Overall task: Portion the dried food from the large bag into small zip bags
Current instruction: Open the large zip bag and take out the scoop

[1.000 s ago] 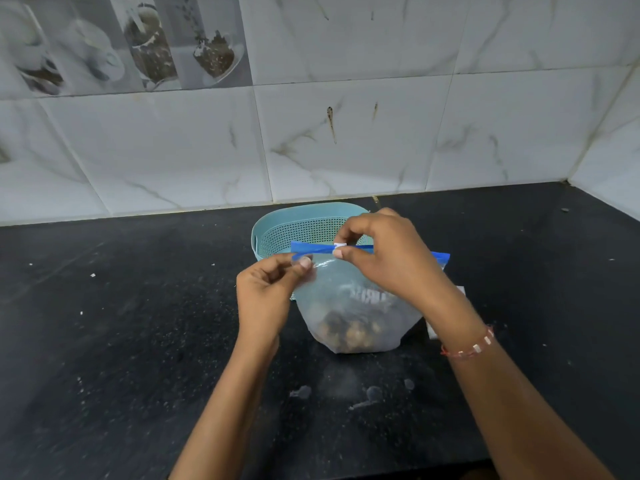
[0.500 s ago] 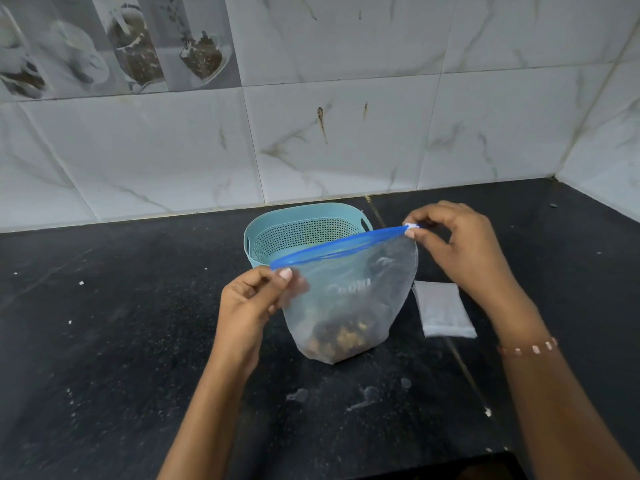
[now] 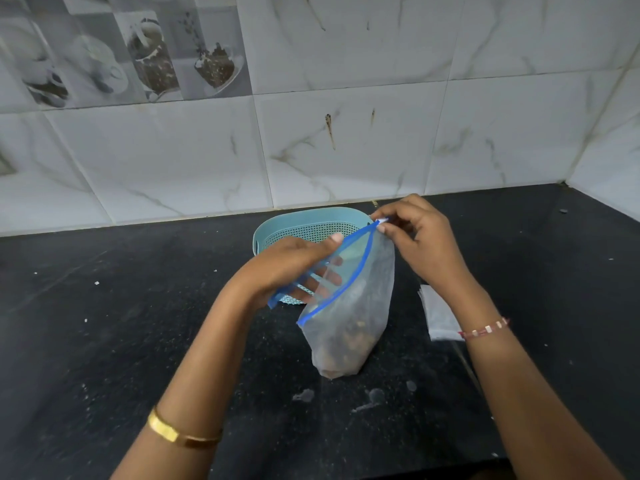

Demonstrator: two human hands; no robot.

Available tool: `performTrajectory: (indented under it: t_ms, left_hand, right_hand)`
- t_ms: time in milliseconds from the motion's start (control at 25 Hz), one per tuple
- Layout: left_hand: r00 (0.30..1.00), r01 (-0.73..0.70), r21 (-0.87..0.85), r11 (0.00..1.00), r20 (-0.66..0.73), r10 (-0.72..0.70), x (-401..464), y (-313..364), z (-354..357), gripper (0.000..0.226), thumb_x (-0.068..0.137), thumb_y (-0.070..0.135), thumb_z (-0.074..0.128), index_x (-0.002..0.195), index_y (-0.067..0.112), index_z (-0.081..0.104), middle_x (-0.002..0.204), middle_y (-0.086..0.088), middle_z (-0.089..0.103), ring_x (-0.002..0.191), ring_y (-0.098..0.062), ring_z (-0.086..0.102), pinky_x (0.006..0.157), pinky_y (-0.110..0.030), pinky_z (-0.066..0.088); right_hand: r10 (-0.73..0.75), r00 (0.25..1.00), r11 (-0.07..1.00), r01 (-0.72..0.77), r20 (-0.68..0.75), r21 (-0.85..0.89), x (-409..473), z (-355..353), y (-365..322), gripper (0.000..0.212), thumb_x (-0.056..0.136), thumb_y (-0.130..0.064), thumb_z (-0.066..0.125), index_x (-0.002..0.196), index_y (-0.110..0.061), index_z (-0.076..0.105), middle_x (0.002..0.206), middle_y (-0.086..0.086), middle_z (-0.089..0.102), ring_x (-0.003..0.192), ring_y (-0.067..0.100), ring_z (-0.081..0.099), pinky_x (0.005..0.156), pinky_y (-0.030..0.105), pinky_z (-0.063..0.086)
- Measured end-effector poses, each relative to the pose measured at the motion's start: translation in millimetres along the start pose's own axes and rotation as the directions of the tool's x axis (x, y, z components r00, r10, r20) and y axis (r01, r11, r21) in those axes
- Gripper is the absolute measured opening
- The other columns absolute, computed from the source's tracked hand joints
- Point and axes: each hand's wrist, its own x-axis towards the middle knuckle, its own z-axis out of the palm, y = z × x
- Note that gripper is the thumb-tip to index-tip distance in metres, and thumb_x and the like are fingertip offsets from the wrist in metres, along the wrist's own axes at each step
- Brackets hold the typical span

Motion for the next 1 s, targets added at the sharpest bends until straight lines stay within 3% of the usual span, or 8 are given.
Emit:
performTrajectory:
  t_ms: [120,200,240,400,520,640,800,1000]
  left_hand:
    - [1.000,-0.021,0.057,0.998,0.015,0.020,9.4,6.5,17.2,0.019,0.085,0.026,0.064,0.072,0.014,0.069,0.064,0.001,0.066,0.045,-0.009,0.057,0.041,-0.015,0.043]
    - [0.998,-0.036,0.055,0.998,-0.047,0.039,11.0,4.5,23.7,0.019,0.085,0.020,0.065,0.067,0.013,0.066,0.053,0.005,0.062,0.037,-0.006,0.052,0.037,-0.013,0.039]
    - [0.995,-0.045,0.055,0.997,-0.082,0.050,10.1,3.7,25.2,0.021,0.085,0.021,0.064,0.066,0.013,0.065,0.045,0.007,0.058,0.031,-0.003,0.047,0.035,-0.011,0.036]
    - [0.991,-0.039,0.132,0.991,-0.120,0.055,6.8,-2.4,28.6,0.033,0.087,0.027,0.061,0.063,0.005,0.064,0.036,0.007,0.053,0.025,0.000,0.041,0.033,-0.012,0.032]
    - [0.995,-0.066,-0.036,0.997,-0.074,0.063,6.3,-9.6,29.9,0.034,0.087,0.022,0.060,0.079,-0.010,0.064,0.063,-0.012,0.060,0.044,-0.016,0.047,0.049,-0.021,0.038]
    - [0.999,-0.026,-0.325,0.945,-0.050,0.011,10.9,-16.7,32.5,0.026,0.088,0.021,0.058,0.069,0.005,0.064,0.054,-0.001,0.063,0.047,-0.015,0.052,0.052,-0.022,0.044]
    - [0.993,0.079,-0.696,0.714,-0.006,-0.117,14.6,-25.9,37.3,0.025,0.092,0.024,0.050,0.071,0.014,0.058,0.051,0.004,0.065,0.044,-0.008,0.063,0.043,-0.020,0.052]
    - [0.978,0.119,-0.971,0.209,0.079,-0.191,14.3,-36.8,39.2,0.029,0.090,0.025,0.052,0.069,0.007,0.059,0.052,-0.005,0.064,0.045,-0.017,0.065,0.039,-0.030,0.054]
  right_hand:
    - [0.050,0.995,0.999,-0.050,-0.084,-0.004,-8.4,1.7,-4.2,0.021,0.080,-0.004,0.065,0.100,-0.010,0.068,0.095,0.003,0.052,0.076,0.003,0.053,0.073,0.013,0.046]
    - [0.068,0.962,0.992,-0.093,-0.266,-0.084,-21.7,-4.4,-13.4,0.010,0.079,-0.019,0.069,0.084,-0.011,0.067,0.086,0.001,0.052,0.072,0.012,0.052,0.068,0.024,0.046]
    - [0.107,0.943,0.987,-0.139,-0.314,-0.079,-29.7,-7.0,-20.0,0.022,0.078,-0.029,0.069,0.071,-0.009,0.063,0.074,0.001,0.052,0.063,0.012,0.048,0.060,0.025,0.044]
    - [0.420,0.907,0.901,-0.421,0.034,0.108,-55.1,5.0,-47.2,0.054,0.070,-0.051,0.067,0.056,-0.001,0.053,0.046,0.006,0.044,0.043,0.016,0.039,0.045,0.033,0.042]
    - [0.524,0.827,0.785,-0.562,0.205,0.259,-57.1,16.2,-49.0,0.044,0.079,-0.034,0.067,0.069,0.007,0.055,0.052,0.013,0.055,0.042,0.018,0.048,0.041,0.030,0.047]
    - [0.575,0.767,0.642,-0.638,0.284,0.424,-55.1,15.8,-45.7,0.024,0.085,-0.013,0.063,0.078,0.009,0.057,0.053,0.008,0.056,0.041,0.013,0.051,0.040,0.023,0.049]
    - [0.608,0.732,0.475,-0.646,0.308,0.597,-55.4,12.5,-39.3,0.012,0.086,-0.004,0.058,0.075,-0.001,0.060,0.060,0.009,0.060,0.045,0.011,0.056,0.045,0.023,0.052]
    - [0.600,0.656,0.072,-0.615,0.458,0.786,-57.8,7.4,-22.6,0.008,0.084,-0.004,0.054,0.079,-0.003,0.060,0.068,0.008,0.071,0.060,0.014,0.068,0.057,0.024,0.058]
